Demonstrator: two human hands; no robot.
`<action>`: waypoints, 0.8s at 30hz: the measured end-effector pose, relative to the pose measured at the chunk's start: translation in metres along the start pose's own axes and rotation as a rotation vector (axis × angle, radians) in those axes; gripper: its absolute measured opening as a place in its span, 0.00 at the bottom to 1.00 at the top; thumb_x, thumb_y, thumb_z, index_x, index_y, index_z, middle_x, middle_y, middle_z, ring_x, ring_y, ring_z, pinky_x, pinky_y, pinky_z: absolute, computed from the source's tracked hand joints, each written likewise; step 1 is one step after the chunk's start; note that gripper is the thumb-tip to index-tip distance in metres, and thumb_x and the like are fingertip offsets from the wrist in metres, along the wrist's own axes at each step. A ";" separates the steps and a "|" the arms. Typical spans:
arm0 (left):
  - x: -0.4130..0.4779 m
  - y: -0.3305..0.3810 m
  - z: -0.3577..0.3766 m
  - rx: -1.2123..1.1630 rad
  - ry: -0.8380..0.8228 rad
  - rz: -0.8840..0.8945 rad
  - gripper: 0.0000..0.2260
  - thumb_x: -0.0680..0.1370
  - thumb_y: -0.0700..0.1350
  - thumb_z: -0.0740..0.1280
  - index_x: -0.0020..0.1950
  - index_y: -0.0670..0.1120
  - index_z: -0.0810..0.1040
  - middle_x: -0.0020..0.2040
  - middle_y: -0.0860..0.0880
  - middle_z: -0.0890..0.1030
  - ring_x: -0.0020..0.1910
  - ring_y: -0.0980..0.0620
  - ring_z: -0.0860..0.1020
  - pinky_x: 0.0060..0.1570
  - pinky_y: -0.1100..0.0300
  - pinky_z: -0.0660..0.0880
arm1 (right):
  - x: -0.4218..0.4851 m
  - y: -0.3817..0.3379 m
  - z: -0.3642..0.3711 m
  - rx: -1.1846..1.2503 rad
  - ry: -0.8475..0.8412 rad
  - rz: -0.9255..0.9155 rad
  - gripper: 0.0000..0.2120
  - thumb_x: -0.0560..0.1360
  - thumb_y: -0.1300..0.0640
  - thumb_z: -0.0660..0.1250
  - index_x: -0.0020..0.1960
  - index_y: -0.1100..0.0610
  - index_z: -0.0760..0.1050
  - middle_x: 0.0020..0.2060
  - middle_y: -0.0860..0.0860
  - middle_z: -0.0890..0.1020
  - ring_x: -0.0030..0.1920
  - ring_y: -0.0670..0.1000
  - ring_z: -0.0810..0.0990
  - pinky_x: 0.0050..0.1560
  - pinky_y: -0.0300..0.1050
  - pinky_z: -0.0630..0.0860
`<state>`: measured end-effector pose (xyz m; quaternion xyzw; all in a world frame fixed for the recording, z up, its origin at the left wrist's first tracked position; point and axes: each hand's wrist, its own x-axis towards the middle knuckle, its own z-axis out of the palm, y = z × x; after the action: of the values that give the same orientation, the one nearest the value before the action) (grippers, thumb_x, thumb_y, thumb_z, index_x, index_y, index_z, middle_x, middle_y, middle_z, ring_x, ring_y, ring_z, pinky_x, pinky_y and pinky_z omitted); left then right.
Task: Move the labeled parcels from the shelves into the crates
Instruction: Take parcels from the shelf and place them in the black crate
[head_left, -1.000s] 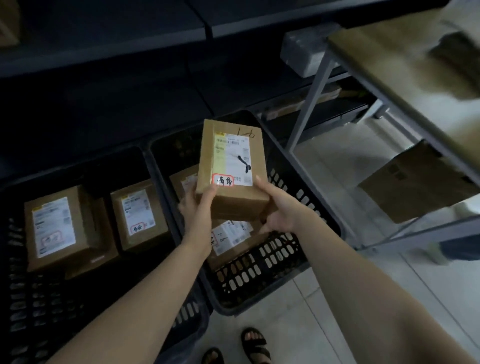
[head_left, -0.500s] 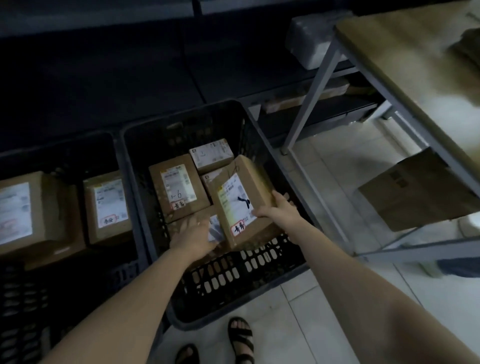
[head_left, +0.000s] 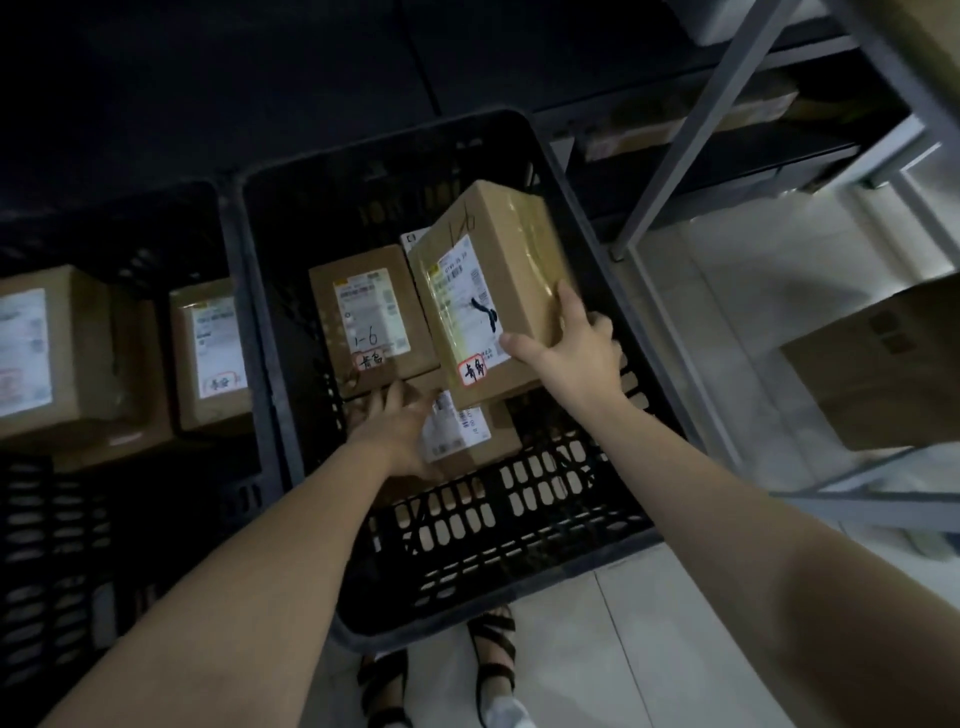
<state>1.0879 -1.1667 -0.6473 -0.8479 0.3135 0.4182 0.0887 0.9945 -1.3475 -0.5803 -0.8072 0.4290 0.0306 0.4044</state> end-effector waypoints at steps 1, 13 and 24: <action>0.002 0.000 0.002 0.029 -0.007 0.000 0.54 0.65 0.62 0.75 0.76 0.59 0.39 0.76 0.43 0.40 0.75 0.37 0.42 0.70 0.38 0.51 | 0.003 -0.001 0.003 -0.026 0.003 -0.010 0.44 0.70 0.37 0.69 0.78 0.44 0.49 0.71 0.58 0.60 0.68 0.64 0.61 0.62 0.56 0.65; 0.003 0.019 0.038 0.131 -0.040 0.002 0.58 0.63 0.66 0.74 0.68 0.65 0.25 0.74 0.40 0.29 0.73 0.32 0.41 0.68 0.33 0.45 | 0.023 -0.006 0.016 -0.155 0.014 -0.033 0.42 0.69 0.38 0.69 0.77 0.44 0.53 0.72 0.59 0.59 0.72 0.66 0.55 0.65 0.61 0.65; -0.017 0.043 0.046 0.065 -0.017 -0.151 0.56 0.67 0.62 0.72 0.72 0.57 0.27 0.76 0.35 0.41 0.72 0.33 0.54 0.64 0.41 0.67 | -0.003 -0.029 -0.008 -0.383 0.200 -0.274 0.39 0.69 0.36 0.68 0.75 0.46 0.57 0.73 0.61 0.58 0.70 0.66 0.57 0.66 0.61 0.66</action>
<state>1.0243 -1.1735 -0.6589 -0.8623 0.2612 0.4069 0.1502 1.0109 -1.3416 -0.5555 -0.9187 0.3398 -0.0235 0.2000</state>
